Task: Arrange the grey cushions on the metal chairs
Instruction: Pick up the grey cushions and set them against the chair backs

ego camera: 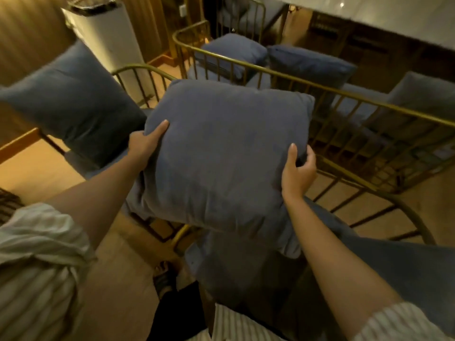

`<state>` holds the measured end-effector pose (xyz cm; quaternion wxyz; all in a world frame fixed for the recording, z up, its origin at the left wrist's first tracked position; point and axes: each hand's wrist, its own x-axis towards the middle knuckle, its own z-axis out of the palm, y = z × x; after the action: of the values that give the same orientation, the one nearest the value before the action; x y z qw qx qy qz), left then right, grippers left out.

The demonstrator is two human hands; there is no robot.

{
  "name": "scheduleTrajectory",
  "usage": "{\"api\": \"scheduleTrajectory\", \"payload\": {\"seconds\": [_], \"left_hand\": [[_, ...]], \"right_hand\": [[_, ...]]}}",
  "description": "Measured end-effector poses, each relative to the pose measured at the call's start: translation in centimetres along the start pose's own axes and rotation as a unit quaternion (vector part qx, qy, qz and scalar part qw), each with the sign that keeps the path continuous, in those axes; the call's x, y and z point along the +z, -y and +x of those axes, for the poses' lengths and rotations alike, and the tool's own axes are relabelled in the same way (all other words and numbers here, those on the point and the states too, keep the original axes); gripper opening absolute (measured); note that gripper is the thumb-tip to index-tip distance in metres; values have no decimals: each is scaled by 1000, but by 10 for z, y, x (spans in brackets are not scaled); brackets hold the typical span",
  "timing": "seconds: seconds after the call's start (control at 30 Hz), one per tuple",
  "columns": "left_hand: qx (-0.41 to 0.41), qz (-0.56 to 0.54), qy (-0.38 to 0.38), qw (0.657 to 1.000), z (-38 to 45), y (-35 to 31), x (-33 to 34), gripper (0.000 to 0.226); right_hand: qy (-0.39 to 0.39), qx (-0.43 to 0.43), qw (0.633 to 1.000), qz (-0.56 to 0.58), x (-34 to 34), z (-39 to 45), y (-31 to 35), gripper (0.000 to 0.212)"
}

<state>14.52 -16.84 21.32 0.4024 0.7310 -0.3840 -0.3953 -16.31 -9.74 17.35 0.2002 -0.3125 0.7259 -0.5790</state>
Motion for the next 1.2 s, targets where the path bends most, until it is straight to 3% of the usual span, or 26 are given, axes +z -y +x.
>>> {"api": "scheduleTrajectory", "payload": {"seconds": [0.27, 0.4, 0.5, 0.57, 0.63, 0.73, 0.87, 1.1, 1.2], "left_hand": [[1, -11, -59, 998, 128, 17, -176, 78], [-11, 15, -46, 999, 202, 33, -244, 73], [-24, 31, -18, 999, 260, 48, -281, 83], [-31, 42, 7, 999, 292, 59, -291, 87], [-22, 57, 16, 998, 328, 66, -297, 75], [-7, 79, -1, 997, 378, 71, -298, 59], [25, 101, -26, 994, 434, 66, -302, 57], [-12, 123, 38, 992, 497, 92, -271, 71], [-65, 189, 63, 978, 507, 111, -252, 90]], "right_hand": [[142, -68, 988, -7, 209, -45, 81, 67], [177, -64, 982, -29, 316, -73, 99, 67], [183, -48, 980, -57, 384, -86, 101, 66], [176, -39, 981, -71, 416, -91, 102, 67], [163, -30, 983, -84, 446, -91, 101, 67], [152, -18, 984, -95, 482, -90, 98, 66], [143, -7, 986, -86, 519, -91, 87, 66], [154, 20, 981, -117, 556, -69, 56, 67], [157, 26, 977, -143, 556, -60, 41, 69]]}}
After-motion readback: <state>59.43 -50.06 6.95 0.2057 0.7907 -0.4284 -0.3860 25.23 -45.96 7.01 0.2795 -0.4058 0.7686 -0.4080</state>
